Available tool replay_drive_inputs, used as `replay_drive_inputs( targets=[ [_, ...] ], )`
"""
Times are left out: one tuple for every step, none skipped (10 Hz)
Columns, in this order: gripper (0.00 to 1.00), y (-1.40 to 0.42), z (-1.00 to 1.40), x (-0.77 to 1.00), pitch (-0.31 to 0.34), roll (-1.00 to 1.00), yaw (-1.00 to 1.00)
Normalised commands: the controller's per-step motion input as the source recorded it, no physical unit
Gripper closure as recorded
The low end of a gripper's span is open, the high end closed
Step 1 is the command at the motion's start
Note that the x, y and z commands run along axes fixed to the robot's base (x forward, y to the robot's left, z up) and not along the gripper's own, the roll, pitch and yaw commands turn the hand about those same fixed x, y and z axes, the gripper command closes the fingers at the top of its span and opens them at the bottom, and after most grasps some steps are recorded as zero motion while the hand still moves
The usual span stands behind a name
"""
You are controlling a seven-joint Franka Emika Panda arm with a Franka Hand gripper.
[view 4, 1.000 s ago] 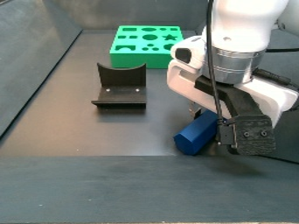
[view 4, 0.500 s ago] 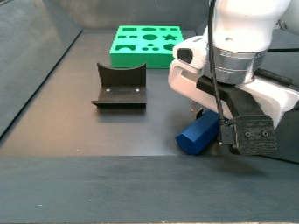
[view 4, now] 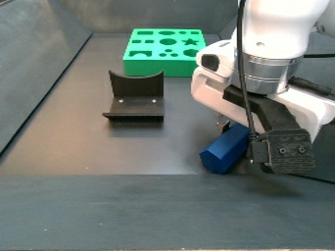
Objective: Pick up the hexagon object. Move up. Place the hexagon object on the fixture. Regrasp the hexagon object. Move to above the board. Insert the hexagon object.
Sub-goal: Move up, then place the hexagon object on the fixture.
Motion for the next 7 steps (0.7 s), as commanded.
replay_drive_inputs(
  targets=[
    [1.00, -0.01, 0.81, 0.01, 0.007, 0.00, -0.01],
    [1.00, -0.02, 0.69, 0.00, 0.041, -0.01, -0.02],
    [1.00, -0.01, 0.57, 0.00, 0.059, -0.02, -0.02],
    [1.00, -0.01, 0.38, 0.00, 0.063, -0.01, -0.02],
    [1.00, -0.01, 0.28, -0.01, 0.059, -0.01, -0.02],
    [1.00, 0.00, 1.00, 0.00, 0.000, 0.00, 0.00],
    [1.00, 0.00, 1.00, 0.00, 0.001, 0.00, 0.00]
  ],
)
